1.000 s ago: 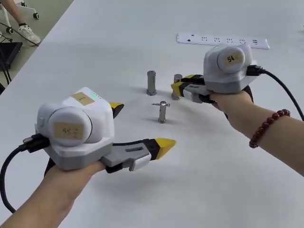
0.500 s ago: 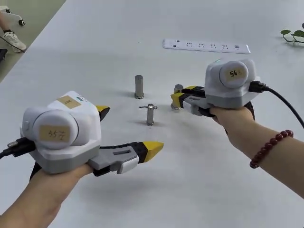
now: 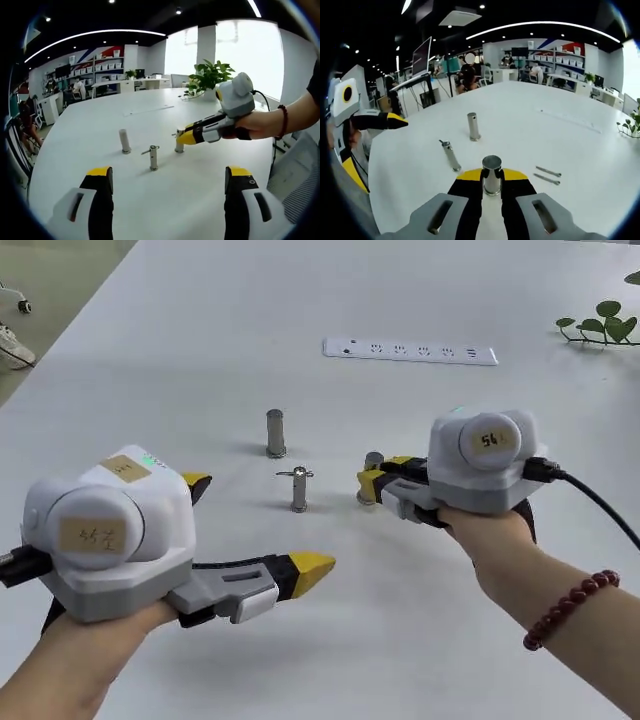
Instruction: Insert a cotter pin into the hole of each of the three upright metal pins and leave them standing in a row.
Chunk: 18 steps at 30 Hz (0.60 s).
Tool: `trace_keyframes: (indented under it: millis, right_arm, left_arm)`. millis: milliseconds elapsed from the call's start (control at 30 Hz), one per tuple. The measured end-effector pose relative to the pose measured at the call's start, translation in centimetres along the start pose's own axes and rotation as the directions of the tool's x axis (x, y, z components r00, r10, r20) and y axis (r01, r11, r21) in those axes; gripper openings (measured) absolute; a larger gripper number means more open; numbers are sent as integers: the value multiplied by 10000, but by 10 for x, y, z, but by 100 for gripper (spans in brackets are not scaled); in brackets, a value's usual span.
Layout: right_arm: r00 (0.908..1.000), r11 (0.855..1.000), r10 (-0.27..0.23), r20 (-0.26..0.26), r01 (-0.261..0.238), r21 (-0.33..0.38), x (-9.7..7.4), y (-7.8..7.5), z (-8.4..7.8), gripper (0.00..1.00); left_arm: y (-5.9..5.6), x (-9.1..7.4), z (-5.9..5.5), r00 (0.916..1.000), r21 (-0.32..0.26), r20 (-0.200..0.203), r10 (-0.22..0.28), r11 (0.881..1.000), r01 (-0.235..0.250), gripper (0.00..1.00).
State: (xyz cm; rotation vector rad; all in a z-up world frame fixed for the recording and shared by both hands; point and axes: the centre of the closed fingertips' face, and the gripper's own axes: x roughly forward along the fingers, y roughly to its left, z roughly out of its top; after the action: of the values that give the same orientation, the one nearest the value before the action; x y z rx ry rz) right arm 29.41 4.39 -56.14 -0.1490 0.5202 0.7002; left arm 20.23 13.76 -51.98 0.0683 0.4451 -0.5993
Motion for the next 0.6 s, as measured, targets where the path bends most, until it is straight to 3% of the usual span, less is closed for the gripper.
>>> trace_keyframes:
  millis: [600]
  right_arm:
    - [9996,9996,-272,-125,273,105,-18,12,-22,8]
  left_arm:
    - [-3,1,-2,9997,171,167,-161,9997,158,98]
